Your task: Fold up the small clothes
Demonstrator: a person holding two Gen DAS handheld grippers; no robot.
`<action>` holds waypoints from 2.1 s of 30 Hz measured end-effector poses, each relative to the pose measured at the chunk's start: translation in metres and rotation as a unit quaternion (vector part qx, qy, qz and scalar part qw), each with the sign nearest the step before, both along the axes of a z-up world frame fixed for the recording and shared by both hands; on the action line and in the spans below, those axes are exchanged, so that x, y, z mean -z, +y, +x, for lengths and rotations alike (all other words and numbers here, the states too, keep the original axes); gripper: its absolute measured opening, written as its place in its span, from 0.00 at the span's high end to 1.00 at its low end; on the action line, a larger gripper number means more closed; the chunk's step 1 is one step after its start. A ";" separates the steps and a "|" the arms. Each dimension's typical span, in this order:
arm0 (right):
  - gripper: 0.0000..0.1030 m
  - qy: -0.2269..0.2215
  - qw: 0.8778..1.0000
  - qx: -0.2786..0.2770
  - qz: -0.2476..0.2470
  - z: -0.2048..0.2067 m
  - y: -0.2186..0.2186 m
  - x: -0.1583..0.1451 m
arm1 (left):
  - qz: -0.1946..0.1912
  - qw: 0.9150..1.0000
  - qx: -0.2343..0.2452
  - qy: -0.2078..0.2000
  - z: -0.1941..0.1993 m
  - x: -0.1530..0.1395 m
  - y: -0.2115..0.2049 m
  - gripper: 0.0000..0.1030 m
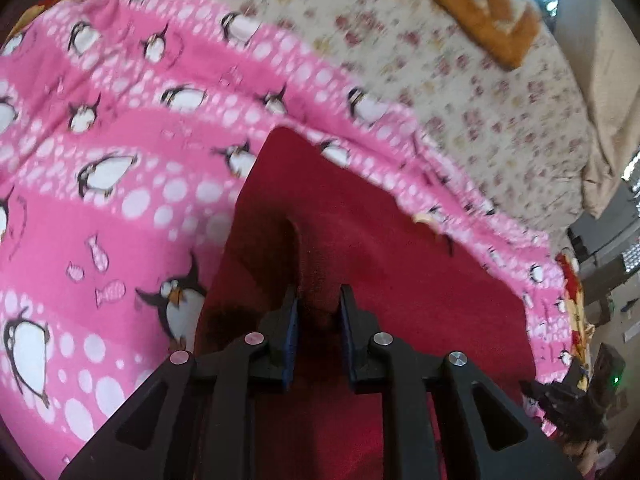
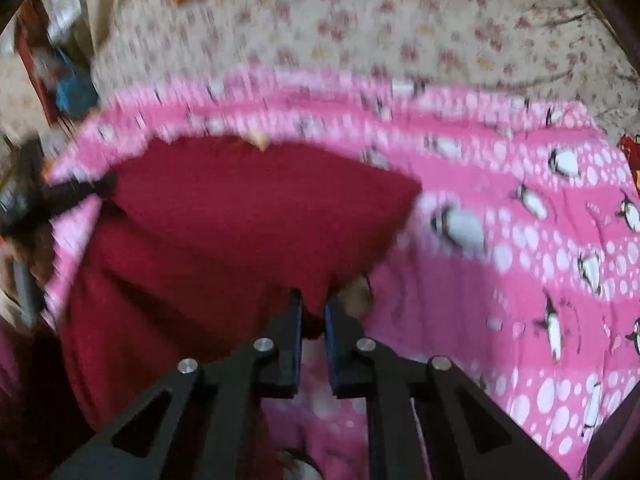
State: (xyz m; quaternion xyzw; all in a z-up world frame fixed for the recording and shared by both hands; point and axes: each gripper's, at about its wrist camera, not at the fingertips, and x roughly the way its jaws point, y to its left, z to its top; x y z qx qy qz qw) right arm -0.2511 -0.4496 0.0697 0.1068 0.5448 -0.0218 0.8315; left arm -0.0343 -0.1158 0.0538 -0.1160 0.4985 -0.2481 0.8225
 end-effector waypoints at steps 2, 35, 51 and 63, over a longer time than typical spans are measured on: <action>0.86 0.003 1.000 0.012 0.020 -0.006 -0.002 0.004 | 0.009 1.000 0.002 -0.016 -0.004 -0.006 0.000 0.99; 0.29 -0.031 0.991 0.009 0.133 -0.065 -0.009 -0.047 | 0.016 1.000 -0.002 0.004 -0.091 -0.015 0.042 0.79; 0.25 0.022 0.987 -0.053 0.147 -0.131 0.030 -0.005 | 0.000 0.997 -0.022 0.071 -0.218 0.027 0.096 0.77; 0.18 0.010 0.988 -0.052 0.144 -0.132 0.040 0.001 | 0.005 0.996 -0.013 0.092 -0.241 0.052 0.081 0.70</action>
